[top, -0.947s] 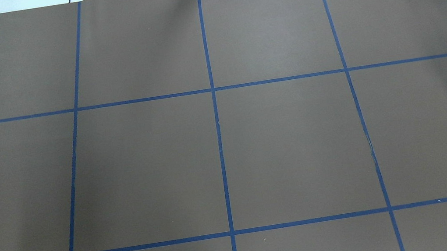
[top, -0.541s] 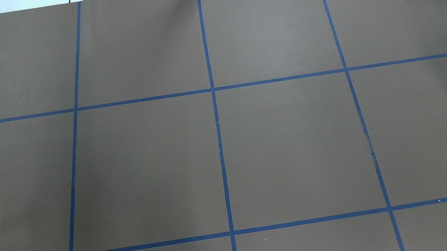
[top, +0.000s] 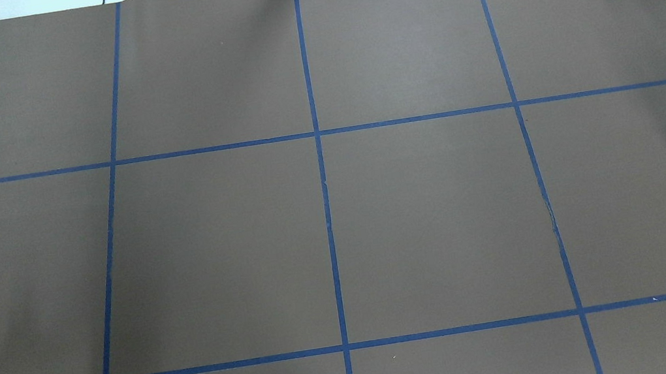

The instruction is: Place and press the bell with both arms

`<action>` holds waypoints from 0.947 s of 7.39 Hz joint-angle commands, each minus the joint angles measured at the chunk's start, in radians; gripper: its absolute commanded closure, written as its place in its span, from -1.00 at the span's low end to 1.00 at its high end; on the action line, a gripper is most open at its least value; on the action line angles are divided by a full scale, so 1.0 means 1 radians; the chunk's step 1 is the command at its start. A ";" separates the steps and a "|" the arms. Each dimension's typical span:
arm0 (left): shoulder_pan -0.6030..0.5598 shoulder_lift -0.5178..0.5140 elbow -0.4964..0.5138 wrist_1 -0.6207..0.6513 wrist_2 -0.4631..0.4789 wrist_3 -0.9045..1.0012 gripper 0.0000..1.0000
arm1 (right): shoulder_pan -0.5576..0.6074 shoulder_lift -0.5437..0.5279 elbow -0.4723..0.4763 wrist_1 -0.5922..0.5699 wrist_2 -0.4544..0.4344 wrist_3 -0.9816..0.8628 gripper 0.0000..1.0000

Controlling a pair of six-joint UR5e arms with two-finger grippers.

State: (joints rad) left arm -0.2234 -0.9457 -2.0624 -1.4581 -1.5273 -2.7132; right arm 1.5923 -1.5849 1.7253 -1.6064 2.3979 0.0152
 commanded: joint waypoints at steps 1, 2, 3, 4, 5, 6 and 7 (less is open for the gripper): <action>0.038 0.015 0.035 -0.021 -0.010 -0.190 -1.00 | 0.000 0.000 0.014 0.000 0.000 -0.001 -0.99; 0.070 0.015 0.038 -0.021 -0.010 -0.251 -1.00 | 0.000 0.000 0.020 0.000 0.001 0.000 -0.99; 0.088 -0.002 0.042 -0.019 -0.014 -0.273 -1.00 | 0.000 0.000 0.023 0.000 0.001 0.000 -0.99; 0.095 -0.046 0.111 -0.019 -0.017 -0.295 -1.00 | 0.000 0.000 0.023 0.000 0.000 -0.001 -0.99; 0.098 -0.065 0.143 -0.019 -0.017 -0.300 -1.00 | 0.000 0.000 0.023 0.000 0.000 -0.001 -0.99; 0.119 -0.067 0.154 -0.022 -0.019 -0.300 -1.00 | 0.000 0.000 0.023 0.000 0.000 -0.001 -0.99; 0.127 -0.067 0.156 -0.022 -0.026 -0.300 -1.00 | 0.000 0.000 0.023 0.000 0.000 -0.001 -0.99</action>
State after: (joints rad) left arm -0.1113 -1.0074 -1.9189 -1.4792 -1.5473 -3.0105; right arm 1.5923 -1.5846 1.7487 -1.6061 2.3977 0.0139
